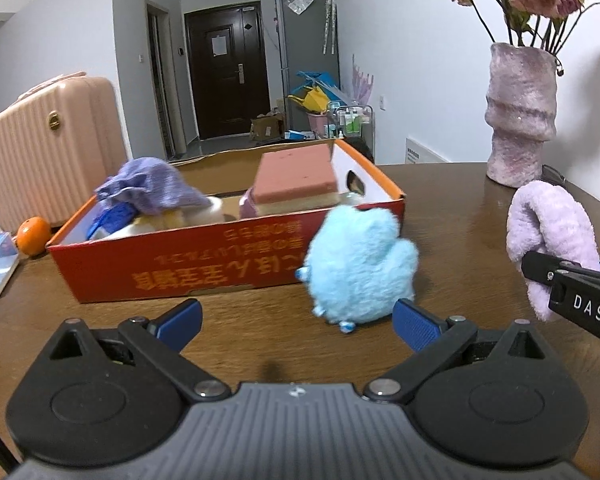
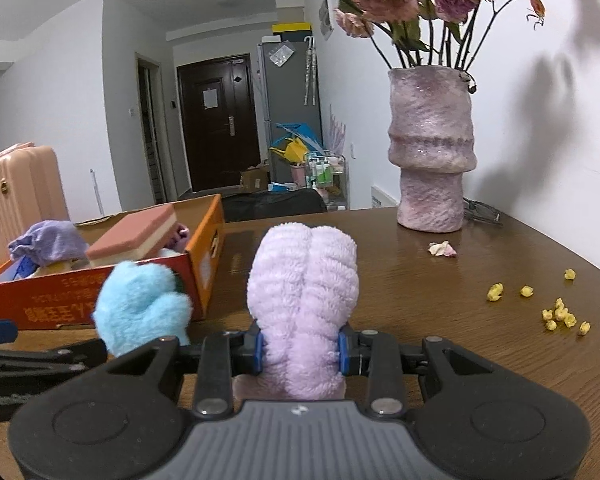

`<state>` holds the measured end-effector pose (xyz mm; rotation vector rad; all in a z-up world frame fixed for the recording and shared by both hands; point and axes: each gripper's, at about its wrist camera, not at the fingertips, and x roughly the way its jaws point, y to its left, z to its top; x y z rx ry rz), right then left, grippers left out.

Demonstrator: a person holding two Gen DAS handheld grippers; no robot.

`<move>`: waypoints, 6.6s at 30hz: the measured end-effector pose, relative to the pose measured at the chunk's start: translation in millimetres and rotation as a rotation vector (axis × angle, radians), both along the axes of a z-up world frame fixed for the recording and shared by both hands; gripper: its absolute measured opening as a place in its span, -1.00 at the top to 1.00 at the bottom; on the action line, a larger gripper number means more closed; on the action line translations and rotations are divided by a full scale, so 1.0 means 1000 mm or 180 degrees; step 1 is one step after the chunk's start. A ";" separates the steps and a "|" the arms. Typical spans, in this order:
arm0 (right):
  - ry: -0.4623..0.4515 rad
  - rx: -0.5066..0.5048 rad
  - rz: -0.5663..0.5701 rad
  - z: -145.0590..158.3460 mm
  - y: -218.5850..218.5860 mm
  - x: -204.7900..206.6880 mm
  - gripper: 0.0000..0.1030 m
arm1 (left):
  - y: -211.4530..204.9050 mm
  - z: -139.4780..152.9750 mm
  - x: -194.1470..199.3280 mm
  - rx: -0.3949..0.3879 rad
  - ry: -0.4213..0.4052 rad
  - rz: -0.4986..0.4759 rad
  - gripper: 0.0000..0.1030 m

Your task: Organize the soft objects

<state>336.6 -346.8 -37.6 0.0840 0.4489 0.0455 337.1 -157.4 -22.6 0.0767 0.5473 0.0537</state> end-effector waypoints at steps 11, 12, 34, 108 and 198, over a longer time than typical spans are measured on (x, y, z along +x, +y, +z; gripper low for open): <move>0.0012 -0.0019 -0.0043 -0.003 -0.010 0.017 0.38 | -0.034 -0.007 0.032 0.0089 -0.0011 -0.0054 -1.00; 0.0013 -0.0019 -0.0045 -0.003 -0.011 0.018 0.38 | -0.036 -0.008 0.036 0.0094 -0.0004 -0.0045 -1.00; 0.0052 -0.0053 -0.0056 -0.006 -0.014 0.032 0.38 | -0.045 -0.028 0.084 0.0197 0.0216 0.0080 -0.70; -0.0690 0.0125 0.0691 0.023 0.153 0.008 0.37 | 0.142 0.059 -0.006 -0.0396 -0.0850 0.0306 -0.47; -0.0856 -0.0026 0.0736 0.076 0.118 -0.114 -1.00 | 0.158 0.096 -0.134 -0.0272 -0.1001 0.0009 -1.00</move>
